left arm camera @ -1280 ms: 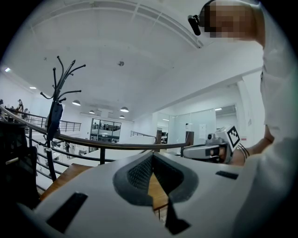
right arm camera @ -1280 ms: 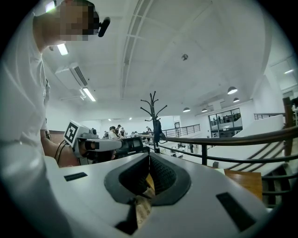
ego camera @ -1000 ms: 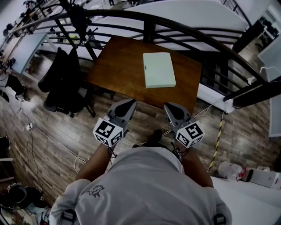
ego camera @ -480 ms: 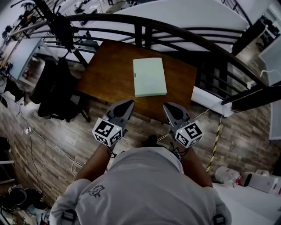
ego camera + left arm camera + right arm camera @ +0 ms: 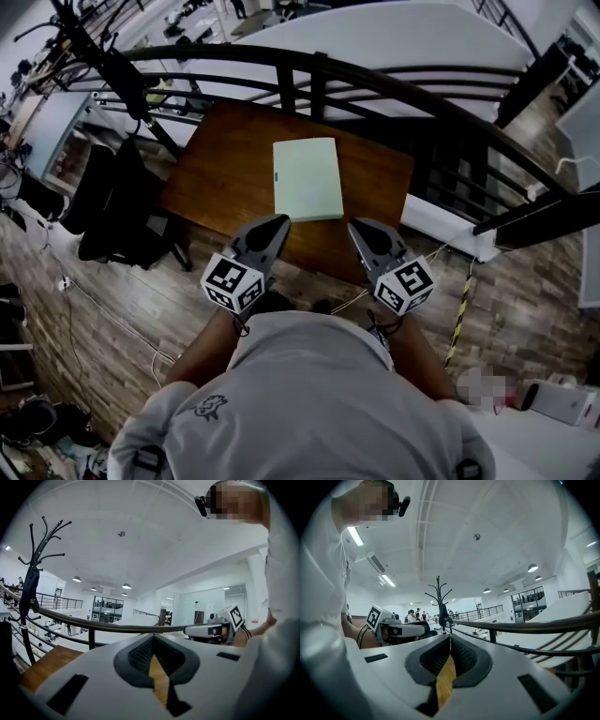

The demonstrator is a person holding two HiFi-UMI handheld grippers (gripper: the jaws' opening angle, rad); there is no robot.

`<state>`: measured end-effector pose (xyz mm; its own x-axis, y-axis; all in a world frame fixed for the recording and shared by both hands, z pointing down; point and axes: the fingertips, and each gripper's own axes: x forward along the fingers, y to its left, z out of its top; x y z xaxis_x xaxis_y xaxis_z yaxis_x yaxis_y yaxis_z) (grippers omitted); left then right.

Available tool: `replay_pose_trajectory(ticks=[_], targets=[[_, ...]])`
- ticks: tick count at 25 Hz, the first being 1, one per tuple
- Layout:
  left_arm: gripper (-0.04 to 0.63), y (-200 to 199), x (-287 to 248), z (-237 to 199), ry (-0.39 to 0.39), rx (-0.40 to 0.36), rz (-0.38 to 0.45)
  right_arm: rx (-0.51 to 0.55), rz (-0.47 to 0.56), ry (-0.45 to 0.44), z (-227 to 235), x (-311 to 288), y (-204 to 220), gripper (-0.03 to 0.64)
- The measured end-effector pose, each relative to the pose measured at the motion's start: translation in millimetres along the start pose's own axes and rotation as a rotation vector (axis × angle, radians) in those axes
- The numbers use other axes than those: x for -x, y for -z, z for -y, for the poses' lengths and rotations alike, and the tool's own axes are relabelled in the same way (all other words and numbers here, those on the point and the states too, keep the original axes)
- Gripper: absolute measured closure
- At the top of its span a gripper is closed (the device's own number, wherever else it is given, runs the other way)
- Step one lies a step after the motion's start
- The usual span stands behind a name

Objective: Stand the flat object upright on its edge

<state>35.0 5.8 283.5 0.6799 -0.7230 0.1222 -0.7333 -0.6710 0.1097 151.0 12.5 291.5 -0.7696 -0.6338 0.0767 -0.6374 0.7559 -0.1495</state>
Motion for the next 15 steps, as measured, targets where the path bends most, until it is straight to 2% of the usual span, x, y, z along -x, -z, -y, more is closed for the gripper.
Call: replay_pose_trajectory(ticks=[7, 15], targets=[[0.582, -10, -19, -6, 0.002, -0.006, 0.003, -0.005, 0.008, -0.002, 17, -5, -9, 0.583], [0.581, -15, -29, -32, -0.005, 0.002, 0.005, -0.004, -0.003, -0.007, 29, -29, -10, 0.583]])
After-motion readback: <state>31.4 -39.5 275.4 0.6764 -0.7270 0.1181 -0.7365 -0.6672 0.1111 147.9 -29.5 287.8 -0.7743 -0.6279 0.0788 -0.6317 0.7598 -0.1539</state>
